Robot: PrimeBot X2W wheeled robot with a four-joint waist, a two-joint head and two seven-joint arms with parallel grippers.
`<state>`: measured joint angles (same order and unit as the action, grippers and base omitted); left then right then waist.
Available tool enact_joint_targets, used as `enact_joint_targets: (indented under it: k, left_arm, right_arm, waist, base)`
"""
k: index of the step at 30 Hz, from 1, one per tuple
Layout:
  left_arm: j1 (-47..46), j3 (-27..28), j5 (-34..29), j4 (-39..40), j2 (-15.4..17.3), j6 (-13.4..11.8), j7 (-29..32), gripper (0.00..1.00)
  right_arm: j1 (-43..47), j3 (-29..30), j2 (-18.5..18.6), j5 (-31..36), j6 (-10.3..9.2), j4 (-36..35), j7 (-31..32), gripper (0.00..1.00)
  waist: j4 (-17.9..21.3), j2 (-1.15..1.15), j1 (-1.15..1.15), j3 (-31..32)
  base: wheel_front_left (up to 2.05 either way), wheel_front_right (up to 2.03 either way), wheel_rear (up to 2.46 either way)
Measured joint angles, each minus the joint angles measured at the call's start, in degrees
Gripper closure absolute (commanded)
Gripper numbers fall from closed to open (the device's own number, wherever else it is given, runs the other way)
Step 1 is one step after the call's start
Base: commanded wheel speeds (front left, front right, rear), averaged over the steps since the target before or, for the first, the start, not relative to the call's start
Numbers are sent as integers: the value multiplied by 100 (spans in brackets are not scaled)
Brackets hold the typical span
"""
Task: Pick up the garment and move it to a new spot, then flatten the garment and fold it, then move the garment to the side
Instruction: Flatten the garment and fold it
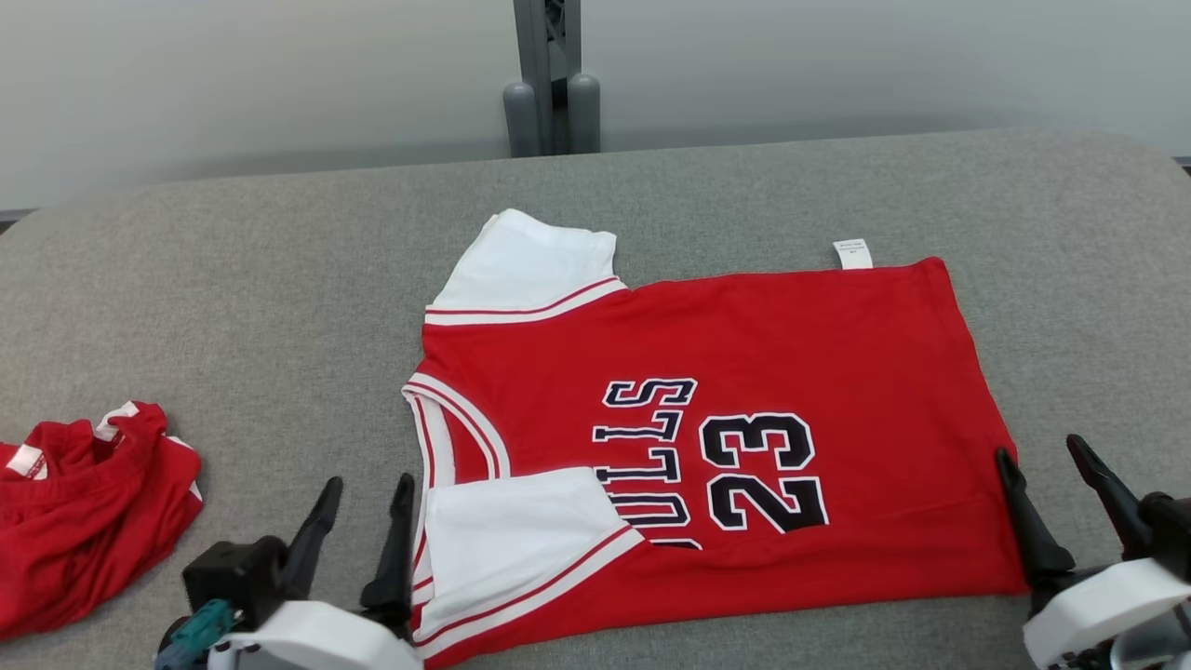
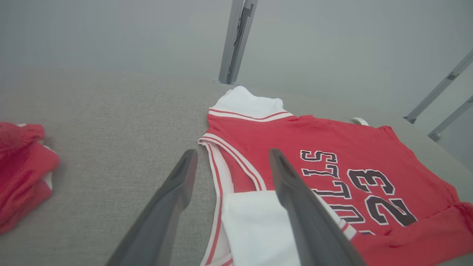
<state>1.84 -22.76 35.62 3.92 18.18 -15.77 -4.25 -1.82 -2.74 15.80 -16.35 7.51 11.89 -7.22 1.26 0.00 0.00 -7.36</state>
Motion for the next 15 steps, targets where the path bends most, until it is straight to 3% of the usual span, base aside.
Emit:
enact_joint_targets:
  k: [4, 9, 15]
  left_arm:
    - [-380, -151, -35, -286, -182, 86, 10, 0]
    - [-1298, -190, 135, -804, -267, 390, 436, 0]
    - [-2849, -243, 287, -1692, -132, 675, 1581, 0]
  right_arm:
    - [-99, -132, -242, 183, -1, 13, -45, 0]
    - [-269, -320, -324, 223, -1, 148, -56, 0]
    - [-592, -533, -355, 209, -1, 183, -45, 0]
  waist:
    - [31, 0, 0, 99]
    - [45, 0, 0, 25]
    - [139, 0, 0, -342]
  base:
    - [0, 0, 0]
    - [0, 0, 0]
    - [0, 0, 0]
